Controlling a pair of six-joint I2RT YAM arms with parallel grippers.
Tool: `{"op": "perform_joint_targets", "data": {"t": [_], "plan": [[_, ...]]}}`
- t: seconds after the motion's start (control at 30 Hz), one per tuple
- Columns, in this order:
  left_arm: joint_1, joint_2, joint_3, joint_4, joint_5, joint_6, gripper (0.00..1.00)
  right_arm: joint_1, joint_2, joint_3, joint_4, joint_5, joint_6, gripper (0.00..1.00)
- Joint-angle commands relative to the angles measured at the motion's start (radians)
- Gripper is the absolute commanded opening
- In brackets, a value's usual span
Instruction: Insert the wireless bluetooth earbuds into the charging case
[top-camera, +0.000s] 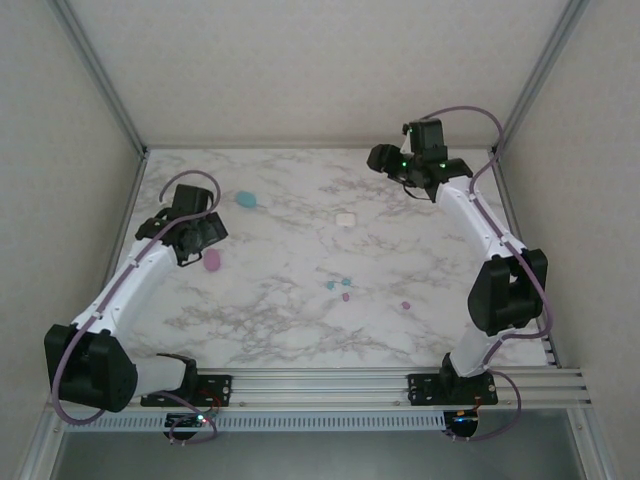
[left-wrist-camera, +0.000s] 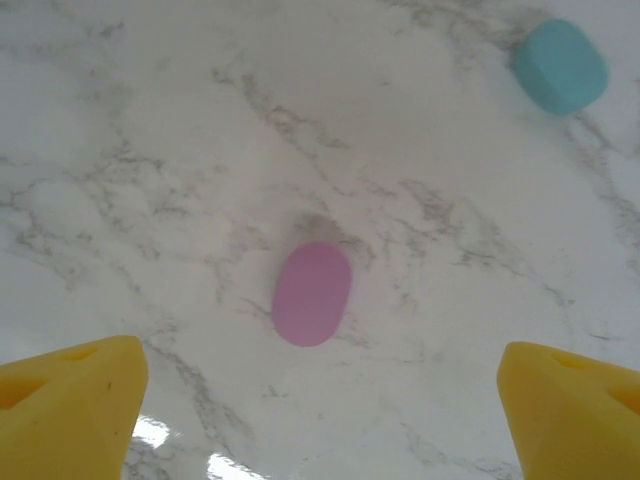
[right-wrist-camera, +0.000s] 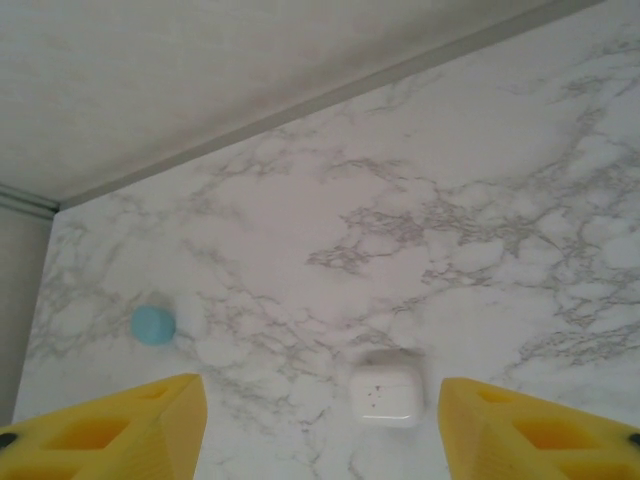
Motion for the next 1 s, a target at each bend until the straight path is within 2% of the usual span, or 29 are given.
{"op": "perform_joint_targets", "data": {"t": [0.0,0.23,0.3,0.43,0.57,0.7,0.97], "plan": [[0.034,-0.01,-0.006,-0.026,0.026,-0.014,0.9,0.008,-0.001,0.027,-0.144,-0.077,-0.074,0.64],[0.083,0.073,-0.063,-0.028,0.076,-0.027,0.91,0.009,-0.067,-0.101,-0.156,-0.126,-0.058,0.65],[0.084,0.108,-0.032,-0.082,0.052,-0.033,0.91,0.008,-0.058,-0.099,-0.182,-0.13,-0.068,0.65],[0.086,0.189,-0.032,-0.083,0.071,-0.008,0.92,0.007,-0.004,-0.059,-0.229,-0.163,-0.09,0.65],[0.085,0.27,-0.033,-0.022,0.207,0.043,0.83,0.008,0.048,0.005,-0.256,-0.199,-0.093,0.65],[0.087,0.304,-0.017,0.019,0.216,0.065,0.8,0.008,0.064,0.03,-0.245,-0.231,-0.078,0.65],[0.088,0.44,0.072,-0.022,0.221,0.111,0.76,0.009,0.049,0.021,-0.265,-0.227,-0.08,0.66]]}}
